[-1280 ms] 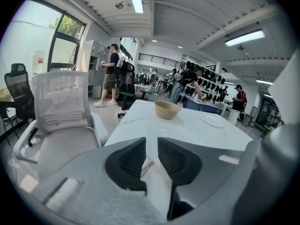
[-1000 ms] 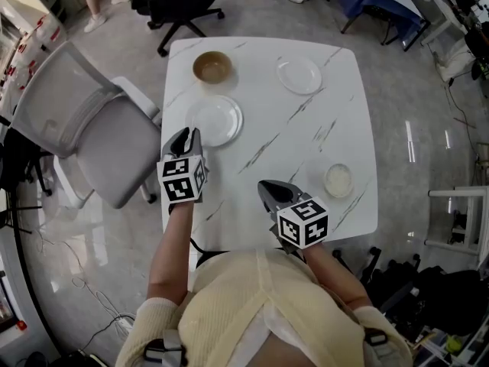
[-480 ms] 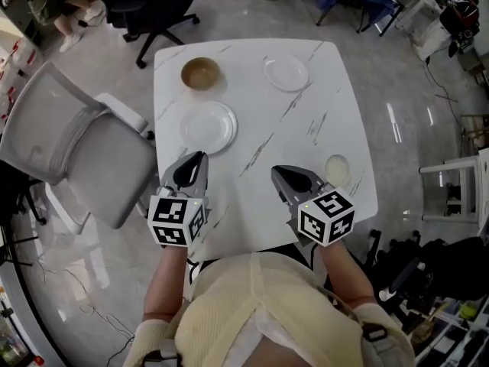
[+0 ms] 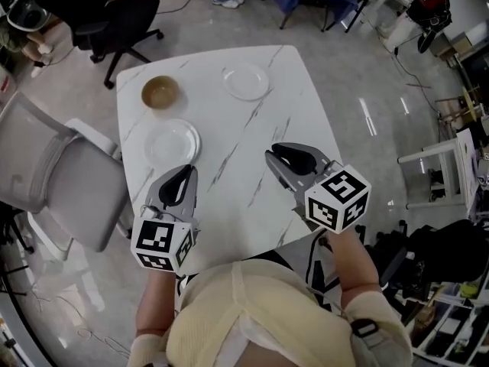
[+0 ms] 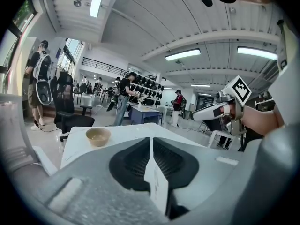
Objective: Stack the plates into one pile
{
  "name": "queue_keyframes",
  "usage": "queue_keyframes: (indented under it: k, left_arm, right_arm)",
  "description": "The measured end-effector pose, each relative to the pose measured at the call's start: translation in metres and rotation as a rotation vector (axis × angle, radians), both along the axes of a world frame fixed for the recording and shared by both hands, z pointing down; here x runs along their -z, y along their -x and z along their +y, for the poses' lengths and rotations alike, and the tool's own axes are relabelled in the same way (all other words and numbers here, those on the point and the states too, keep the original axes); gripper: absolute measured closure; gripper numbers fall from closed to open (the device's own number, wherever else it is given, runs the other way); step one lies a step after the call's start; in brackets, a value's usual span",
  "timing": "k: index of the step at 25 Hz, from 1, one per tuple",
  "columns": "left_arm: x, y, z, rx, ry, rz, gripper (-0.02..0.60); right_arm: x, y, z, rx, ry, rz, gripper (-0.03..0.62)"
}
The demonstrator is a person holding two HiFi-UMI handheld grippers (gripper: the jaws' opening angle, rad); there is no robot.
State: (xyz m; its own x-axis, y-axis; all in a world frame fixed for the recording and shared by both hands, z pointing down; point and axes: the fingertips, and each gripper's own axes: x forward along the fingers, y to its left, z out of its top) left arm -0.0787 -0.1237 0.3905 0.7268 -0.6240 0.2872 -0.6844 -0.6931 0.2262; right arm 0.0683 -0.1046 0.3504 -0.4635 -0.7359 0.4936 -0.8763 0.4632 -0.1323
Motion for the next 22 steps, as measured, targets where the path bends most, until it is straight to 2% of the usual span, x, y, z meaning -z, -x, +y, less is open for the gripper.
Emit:
queue_keyframes:
  k: [8,13,18,22]
  left_arm:
    - [0.017,-0.031,-0.007,0.026,-0.036,-0.002,0.571]
    - [0.023,-0.058,-0.014,0.019,-0.055,-0.002,0.56]
    - [0.018,-0.073,-0.028,0.031,-0.042,-0.016,0.561]
    - [0.017,-0.086,-0.046,0.056,-0.025,0.017,0.561]
  right_arm:
    - [0.02,-0.051,-0.027,0.039,-0.003,0.034,0.519]
    - [0.03,-0.082,-0.058,0.066,-0.01,0.103,0.48]
    - [0.019,-0.103,-0.096,0.07,0.012,0.116,0.474]
    - [-0.002,-0.116,-0.124,0.071,0.047,0.099,0.468]
